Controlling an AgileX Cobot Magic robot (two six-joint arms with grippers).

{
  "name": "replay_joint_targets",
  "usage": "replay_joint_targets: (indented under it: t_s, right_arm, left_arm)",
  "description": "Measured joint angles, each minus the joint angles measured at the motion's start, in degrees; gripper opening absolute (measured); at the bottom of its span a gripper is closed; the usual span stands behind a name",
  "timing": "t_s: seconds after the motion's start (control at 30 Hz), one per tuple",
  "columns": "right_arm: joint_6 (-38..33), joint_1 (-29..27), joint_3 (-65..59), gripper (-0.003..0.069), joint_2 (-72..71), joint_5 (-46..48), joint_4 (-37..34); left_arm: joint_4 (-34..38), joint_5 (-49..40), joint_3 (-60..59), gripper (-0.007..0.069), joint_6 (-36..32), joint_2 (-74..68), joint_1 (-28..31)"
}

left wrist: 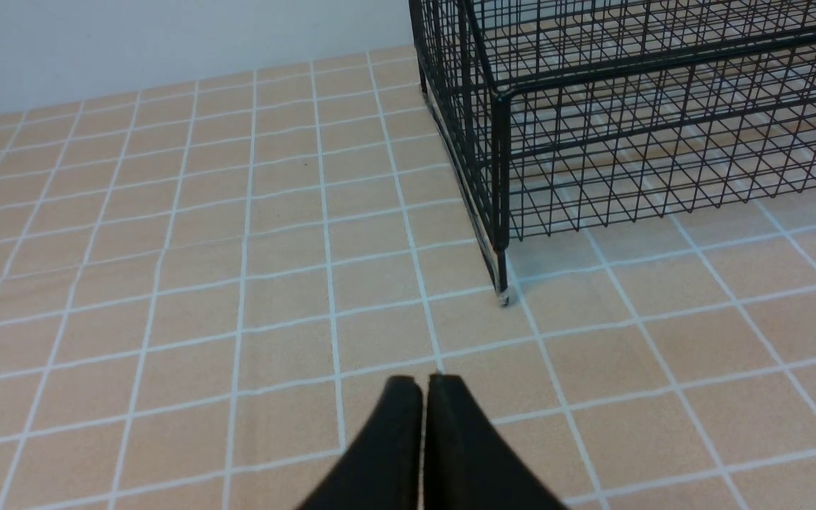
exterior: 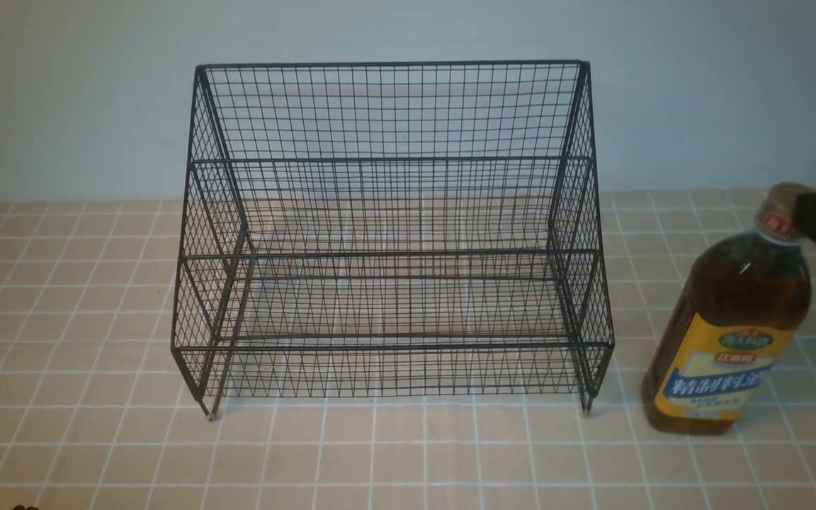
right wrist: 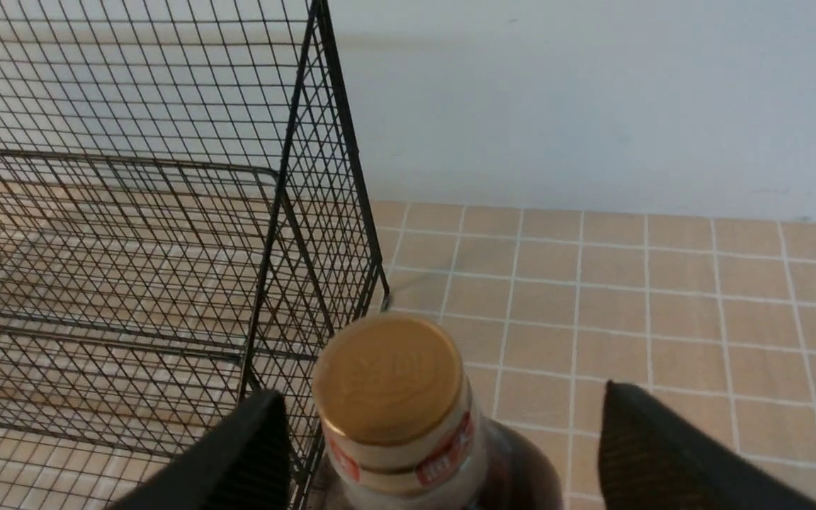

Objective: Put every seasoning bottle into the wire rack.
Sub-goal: Use the right arm to grab the condiment bottle closest to it

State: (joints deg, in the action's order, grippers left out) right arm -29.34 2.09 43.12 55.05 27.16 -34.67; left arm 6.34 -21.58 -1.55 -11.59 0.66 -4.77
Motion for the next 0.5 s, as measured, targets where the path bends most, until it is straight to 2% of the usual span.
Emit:
replay_joint_targets:
  t_s: [0.03,0.2,0.37,0.5]
  right_arm:
    - [-0.6,1.0,0.1,0.0602,1.1,-1.0,-0.6]
    - [-3.4,3.2,0.1,0.0643,4.3,-4.3,-1.1]
    - [-4.3,3.3,0.1,0.0640,7.7,-8.6,-1.1]
    - [-4.9,3.3,0.1,0.0582,10.6,-9.4,-1.1]
  left_arm:
    - [0.0,0.0,0.0,-0.0010,0.0,0.0,0.0]
    - [0.0,0.0,0.0,-0.0010,0.0,0.0,0.0]
    - [0.1,0.0,0.0,-0.0010,0.0,0.0,0.0]
    - [0.1,0.0,0.0,-0.0010,0.0,0.0,0.0]
